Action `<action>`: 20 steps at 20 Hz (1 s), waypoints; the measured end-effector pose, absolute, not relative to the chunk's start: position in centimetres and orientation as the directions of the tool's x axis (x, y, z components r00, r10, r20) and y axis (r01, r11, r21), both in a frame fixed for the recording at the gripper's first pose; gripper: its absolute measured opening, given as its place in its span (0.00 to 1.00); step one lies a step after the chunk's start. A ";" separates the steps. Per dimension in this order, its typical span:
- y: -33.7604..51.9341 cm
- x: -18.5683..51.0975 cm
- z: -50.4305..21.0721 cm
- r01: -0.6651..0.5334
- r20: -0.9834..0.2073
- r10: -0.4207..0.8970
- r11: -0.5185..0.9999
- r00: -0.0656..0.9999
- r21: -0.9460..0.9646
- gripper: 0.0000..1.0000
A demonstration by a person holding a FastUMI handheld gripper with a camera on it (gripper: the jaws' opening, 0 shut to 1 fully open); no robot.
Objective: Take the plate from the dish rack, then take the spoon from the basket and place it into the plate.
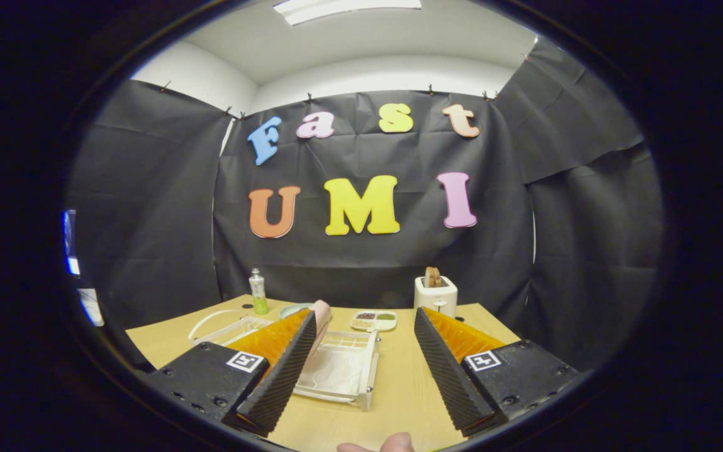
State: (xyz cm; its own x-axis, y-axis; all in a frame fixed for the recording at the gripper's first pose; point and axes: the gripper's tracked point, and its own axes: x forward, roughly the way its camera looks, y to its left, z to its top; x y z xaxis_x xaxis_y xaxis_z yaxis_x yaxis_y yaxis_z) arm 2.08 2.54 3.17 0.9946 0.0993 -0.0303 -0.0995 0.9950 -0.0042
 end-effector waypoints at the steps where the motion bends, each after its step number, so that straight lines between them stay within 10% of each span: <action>1: 3.4 2.6 3.9 -0.126 -0.042 0.126 0.992 0.991 -0.001 1.00; 20: 11.8 20.1 -3.2 -0.150 -0.652 0.234 0.972 0.721 0.183 1.00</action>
State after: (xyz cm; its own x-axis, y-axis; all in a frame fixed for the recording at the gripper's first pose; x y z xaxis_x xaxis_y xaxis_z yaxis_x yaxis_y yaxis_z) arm 20.13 11.76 -3.24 0.7210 0.2339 -0.6523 -0.1497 0.9717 0.1829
